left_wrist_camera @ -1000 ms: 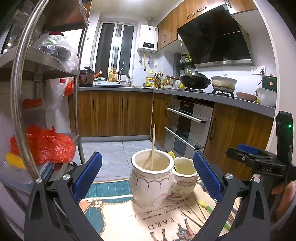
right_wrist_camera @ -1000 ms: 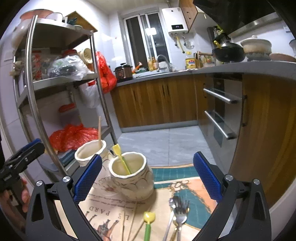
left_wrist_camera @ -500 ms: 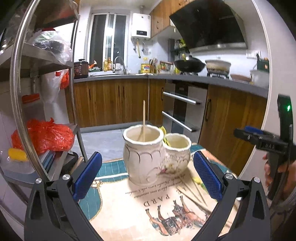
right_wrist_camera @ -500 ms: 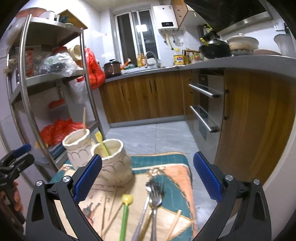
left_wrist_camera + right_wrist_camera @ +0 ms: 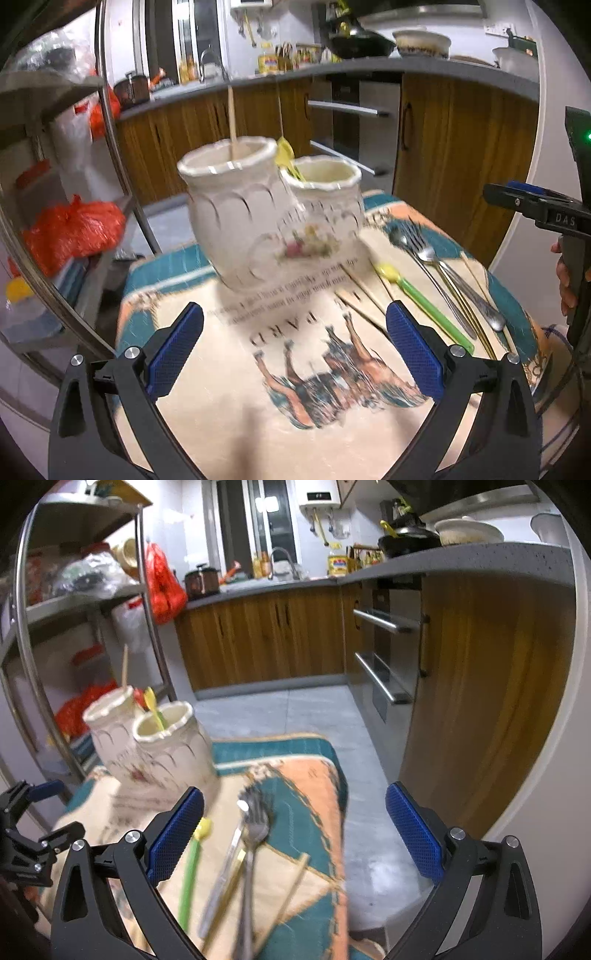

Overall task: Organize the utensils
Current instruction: 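Withdraw both open tools back toward the remaining utensils, then grasp the silver fork with the right tool while the left tool grasps another wooden chopstick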

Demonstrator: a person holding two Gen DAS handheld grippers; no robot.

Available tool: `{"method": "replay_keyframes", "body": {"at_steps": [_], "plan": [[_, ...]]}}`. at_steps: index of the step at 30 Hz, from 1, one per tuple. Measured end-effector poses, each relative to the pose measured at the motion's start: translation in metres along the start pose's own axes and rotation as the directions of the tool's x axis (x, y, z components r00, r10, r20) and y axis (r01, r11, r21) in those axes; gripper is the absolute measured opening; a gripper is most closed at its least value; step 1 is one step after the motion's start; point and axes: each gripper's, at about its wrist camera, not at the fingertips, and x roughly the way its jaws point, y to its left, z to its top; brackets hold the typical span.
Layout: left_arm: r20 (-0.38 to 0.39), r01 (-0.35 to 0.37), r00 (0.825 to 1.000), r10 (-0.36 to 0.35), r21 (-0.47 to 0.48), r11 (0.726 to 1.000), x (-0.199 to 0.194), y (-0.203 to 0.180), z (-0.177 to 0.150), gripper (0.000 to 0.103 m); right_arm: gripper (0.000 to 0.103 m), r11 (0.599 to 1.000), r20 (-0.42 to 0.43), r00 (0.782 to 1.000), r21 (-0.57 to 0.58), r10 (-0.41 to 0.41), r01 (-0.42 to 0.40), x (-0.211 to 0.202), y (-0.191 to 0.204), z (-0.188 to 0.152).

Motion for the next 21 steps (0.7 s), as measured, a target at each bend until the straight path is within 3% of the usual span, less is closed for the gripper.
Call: {"method": "replay_keyframes", "body": {"at_steps": [7, 14, 21], "plan": [[-0.103, 0.026, 0.994, -0.031, -0.054, 0.998, 0.025, -0.009, -0.012, 0.097, 0.098, 0.999, -0.076, 0.997, -0.038, -0.035, 0.032, 0.011, -0.011, -0.017], [-0.116, 0.038, 0.992, -0.045, -0.060, 0.997, 0.028, -0.015, -0.017, 0.097, 0.098, 0.995, -0.155, 0.987, -0.092, -0.041, 0.027, 0.020, -0.007, -0.036], [-0.137, 0.042, 0.989, -0.051, -0.068, 0.997, 0.033, -0.019, -0.015, 0.097, 0.094, 0.995, -0.183, 0.983, -0.094, 0.012, -0.029, 0.026, 0.003, -0.042]]}}
